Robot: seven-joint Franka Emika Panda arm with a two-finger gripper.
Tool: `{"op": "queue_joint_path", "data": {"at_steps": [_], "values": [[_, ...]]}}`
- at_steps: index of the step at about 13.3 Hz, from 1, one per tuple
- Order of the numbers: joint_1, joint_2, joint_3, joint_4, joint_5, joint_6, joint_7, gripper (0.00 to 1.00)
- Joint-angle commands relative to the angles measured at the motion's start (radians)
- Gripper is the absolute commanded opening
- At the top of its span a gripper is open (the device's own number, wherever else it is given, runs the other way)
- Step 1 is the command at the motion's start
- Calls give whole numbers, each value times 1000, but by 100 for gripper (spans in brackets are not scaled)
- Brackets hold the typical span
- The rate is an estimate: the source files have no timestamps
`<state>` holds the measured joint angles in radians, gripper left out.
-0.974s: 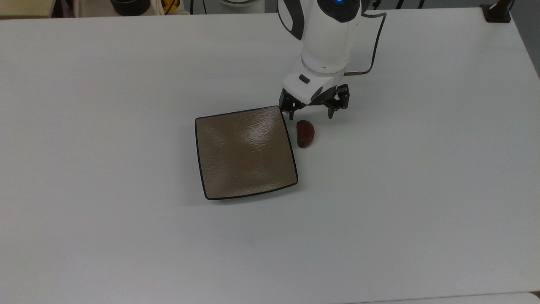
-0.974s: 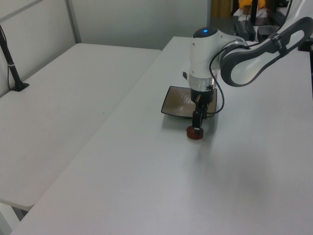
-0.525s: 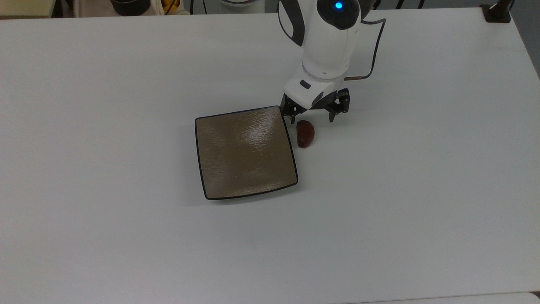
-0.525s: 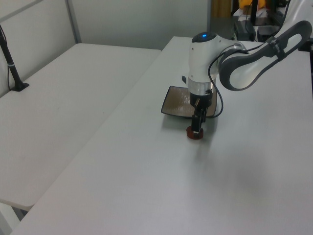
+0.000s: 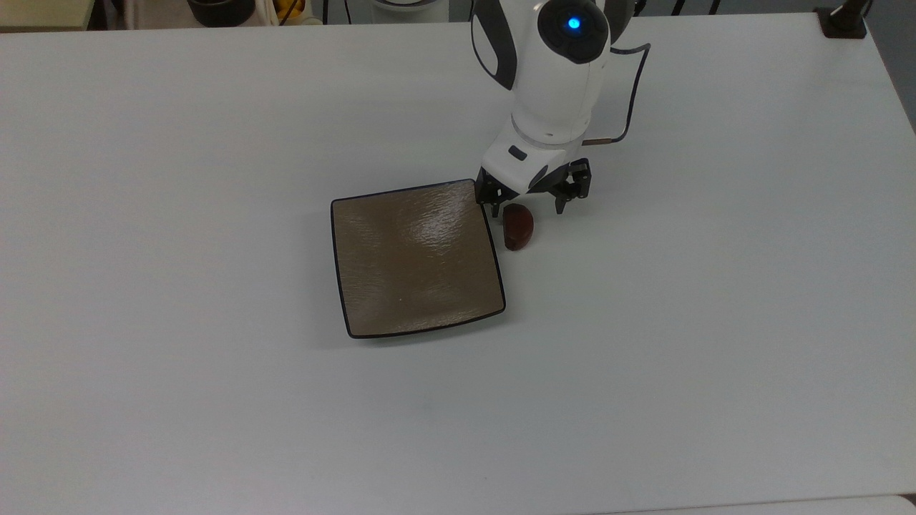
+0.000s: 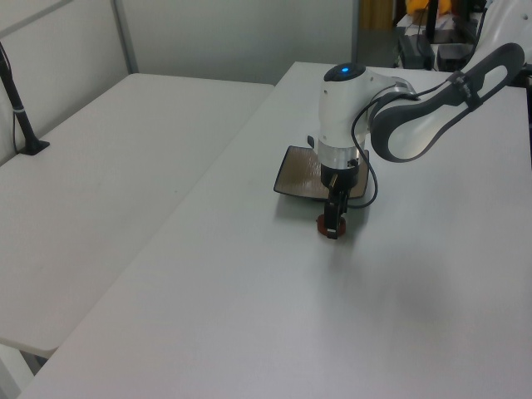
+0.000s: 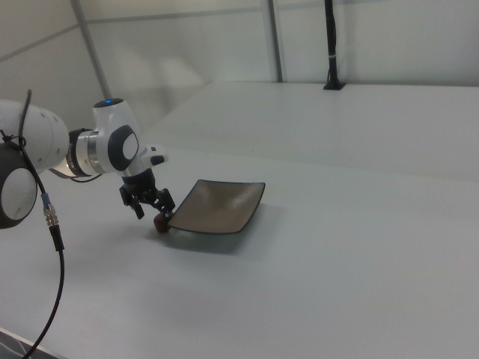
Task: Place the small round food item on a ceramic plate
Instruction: 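Lower the gripper around the food item and close on it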
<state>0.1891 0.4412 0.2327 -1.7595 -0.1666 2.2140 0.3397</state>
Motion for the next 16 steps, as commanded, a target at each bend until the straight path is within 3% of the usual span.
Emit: {"op": "queue_joint_path", "data": {"at_steps": [1,14,16], "values": [[6,16,4,6,-25,19,22,100],[1,19,37,6,-51,19,27,100],[1,34,37,8,-59,21,27,94]]}}
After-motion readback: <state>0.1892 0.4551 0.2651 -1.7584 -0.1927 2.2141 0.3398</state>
